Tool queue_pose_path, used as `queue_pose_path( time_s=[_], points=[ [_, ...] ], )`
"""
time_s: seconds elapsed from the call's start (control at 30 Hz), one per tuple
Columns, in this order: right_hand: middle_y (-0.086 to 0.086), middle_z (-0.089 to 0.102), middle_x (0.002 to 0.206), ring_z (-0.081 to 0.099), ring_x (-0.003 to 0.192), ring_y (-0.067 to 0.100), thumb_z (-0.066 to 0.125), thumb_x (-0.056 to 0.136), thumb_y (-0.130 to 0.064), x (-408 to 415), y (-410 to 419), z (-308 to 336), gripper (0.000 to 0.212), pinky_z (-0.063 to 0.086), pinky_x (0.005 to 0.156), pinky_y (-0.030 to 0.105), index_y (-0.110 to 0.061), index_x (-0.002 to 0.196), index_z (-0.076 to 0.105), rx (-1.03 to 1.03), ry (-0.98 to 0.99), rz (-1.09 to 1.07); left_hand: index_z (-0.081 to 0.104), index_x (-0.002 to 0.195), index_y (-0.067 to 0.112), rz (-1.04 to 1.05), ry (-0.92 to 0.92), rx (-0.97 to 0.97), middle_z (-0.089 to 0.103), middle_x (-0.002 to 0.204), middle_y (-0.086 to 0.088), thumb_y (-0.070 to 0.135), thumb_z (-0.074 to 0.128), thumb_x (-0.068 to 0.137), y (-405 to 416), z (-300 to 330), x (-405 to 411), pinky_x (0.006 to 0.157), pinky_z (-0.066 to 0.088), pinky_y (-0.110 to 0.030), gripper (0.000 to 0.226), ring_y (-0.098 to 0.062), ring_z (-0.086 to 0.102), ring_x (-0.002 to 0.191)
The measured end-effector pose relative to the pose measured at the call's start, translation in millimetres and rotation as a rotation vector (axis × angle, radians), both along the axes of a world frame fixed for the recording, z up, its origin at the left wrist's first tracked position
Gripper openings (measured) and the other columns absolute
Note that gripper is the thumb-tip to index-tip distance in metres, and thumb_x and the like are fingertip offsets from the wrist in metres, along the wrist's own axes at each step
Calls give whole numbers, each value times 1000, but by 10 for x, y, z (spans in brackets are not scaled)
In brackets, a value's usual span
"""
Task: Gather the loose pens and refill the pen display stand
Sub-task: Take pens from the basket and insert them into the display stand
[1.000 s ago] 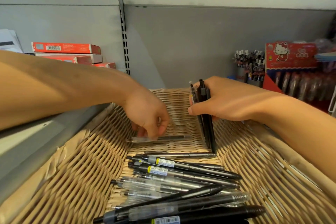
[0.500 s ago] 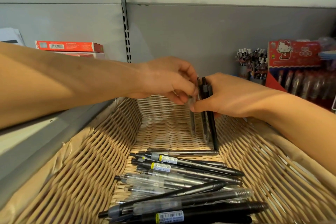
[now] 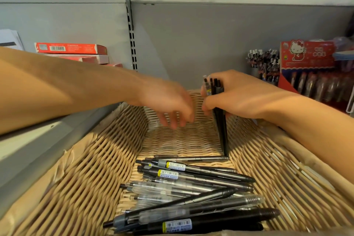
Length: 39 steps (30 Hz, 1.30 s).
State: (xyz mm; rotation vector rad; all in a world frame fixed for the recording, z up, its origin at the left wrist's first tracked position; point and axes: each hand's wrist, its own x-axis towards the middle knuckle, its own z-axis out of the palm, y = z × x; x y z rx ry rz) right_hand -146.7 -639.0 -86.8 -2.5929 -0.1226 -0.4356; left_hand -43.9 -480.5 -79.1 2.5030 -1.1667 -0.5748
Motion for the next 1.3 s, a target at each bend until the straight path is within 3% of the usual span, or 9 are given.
queue_pose_path(
  time_s=[0.17, 0.3, 0.43, 0.53, 0.67, 0.83, 0.97, 1.13, 1.3],
  points=[
    [-15, 73, 77, 65, 65, 4, 77, 84, -42, -74, 1, 10, 20, 42, 51, 14, -25, 90, 69, -135, 192, 86, 68, 105, 17, -268, -134, 522, 68, 72, 12, 38, 63, 95, 64, -109, -194, 77, 57, -34, 24, -6, 65, 70],
    [5, 73, 88, 66, 77, 24, 73, 86, -34, -80, 4, 19, 24, 54, 73, 38, -16, 102, 70, -152, 195, 107, 64, 107, 16, -309, -261, 643, 72, 103, -7, 30, 64, 95, 46, -122, -243, 80, 47, -28, 19, -22, 64, 97],
    [-10, 56, 56, 46, 44, 4, 73, 84, -30, -67, 16, 3, 17, 32, 41, 17, -15, 88, 68, -144, 128, 55, 57, 100, 24, -274, -336, 674, 61, 87, 11, 34, 64, 94, 61, -103, -188, 64, 37, -18, 14, -3, 53, 79],
    [-9, 54, 56, 44, 44, 4, 73, 83, -30, -47, 6, 13, 19, 32, 42, 17, -12, 82, 67, -131, 114, 13, 63, 104, 21, -181, -366, 553, 66, 83, 12, 33, 63, 94, 77, -38, -108, 63, 42, -18, 16, -3, 59, 75],
    [-1, 72, 82, 64, 72, 16, 71, 84, -32, -53, 32, 29, 17, 51, 69, 35, -15, 86, 70, -107, 122, -11, 66, 97, 29, -99, -332, 77, 71, 86, 11, 30, 68, 92, 67, 62, -62, 64, 51, -15, 5, -2, 68, 73],
    [-7, 65, 63, 56, 51, 2, 72, 84, -26, -20, 8, 21, 6, 43, 50, 21, -22, 81, 68, -70, 54, -15, 70, 99, 19, -28, -213, -301, 74, 96, -3, 18, 75, 86, -3, 62, -108, 73, 62, -26, 14, -13, 73, 77],
    [-8, 74, 86, 71, 74, 3, 74, 88, -24, 1, -20, 2, 12, 56, 56, 16, -27, 98, 69, 67, 88, 44, 60, 99, 15, 25, -107, -476, 74, 73, 0, 8, 76, 85, 7, 113, -172, 66, 62, -25, 23, -13, 71, 64],
    [-9, 67, 62, 58, 51, -1, 77, 82, -37, -21, -1, 1, 15, 42, 45, 12, -24, 77, 71, 4, 109, 48, 49, 100, 13, -51, -10, -485, 77, 81, -9, 4, 69, 89, 20, 123, -258, 72, 60, -30, 25, -20, 74, 73],
    [-7, 69, 69, 55, 52, 0, 77, 81, -32, -38, -3, 16, 10, 42, 55, 22, -25, 78, 71, -64, 73, 29, 49, 84, 13, -45, -4, -443, 77, 83, -8, 1, 64, 90, 10, 130, -164, 67, 58, -28, 20, -21, 75, 78]
  ],
)
